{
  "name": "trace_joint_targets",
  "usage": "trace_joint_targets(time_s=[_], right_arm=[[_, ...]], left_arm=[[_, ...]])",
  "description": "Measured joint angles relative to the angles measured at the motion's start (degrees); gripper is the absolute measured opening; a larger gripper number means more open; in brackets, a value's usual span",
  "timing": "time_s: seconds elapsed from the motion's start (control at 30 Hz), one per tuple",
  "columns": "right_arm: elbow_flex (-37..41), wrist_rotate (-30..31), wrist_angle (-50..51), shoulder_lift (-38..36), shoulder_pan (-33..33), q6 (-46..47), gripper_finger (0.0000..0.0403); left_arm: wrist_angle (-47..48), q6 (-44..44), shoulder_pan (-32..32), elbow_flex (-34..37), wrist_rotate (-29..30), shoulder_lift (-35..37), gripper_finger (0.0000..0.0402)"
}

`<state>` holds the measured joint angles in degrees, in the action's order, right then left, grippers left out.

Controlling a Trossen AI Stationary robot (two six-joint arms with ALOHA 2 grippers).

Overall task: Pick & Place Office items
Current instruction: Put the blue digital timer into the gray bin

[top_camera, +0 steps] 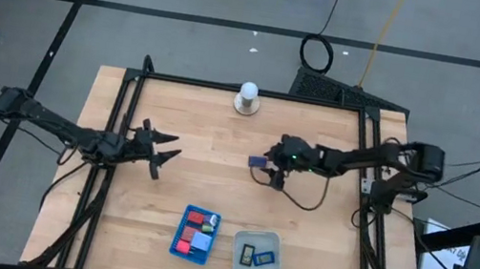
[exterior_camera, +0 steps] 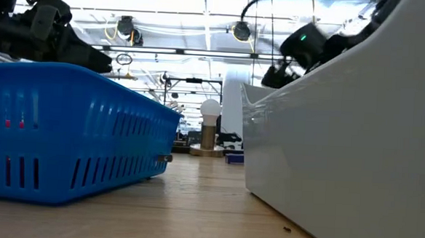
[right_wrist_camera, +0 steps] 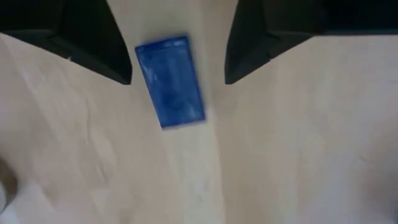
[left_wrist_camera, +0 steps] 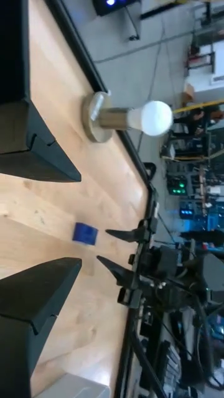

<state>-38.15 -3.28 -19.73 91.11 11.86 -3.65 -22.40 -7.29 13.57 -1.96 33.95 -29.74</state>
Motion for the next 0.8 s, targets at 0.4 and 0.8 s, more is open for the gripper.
trace_joint_targets(time_s=[0.4, 0.8], right_arm=[[-5.5, -8.5, -0.1, 11.4, 4.4, -3.0, 0.0284], [-5.5, -8.6, 0.9, 11.7, 4.2, -4.7, 0.0183]], left_arm=[[2.9, -2.2, 0.0, 0.0, -0.5, 0.3, 0.0211], [2.9, -2.3, 0.0, 0.0, -0.9, 0.2, 0.0211]])
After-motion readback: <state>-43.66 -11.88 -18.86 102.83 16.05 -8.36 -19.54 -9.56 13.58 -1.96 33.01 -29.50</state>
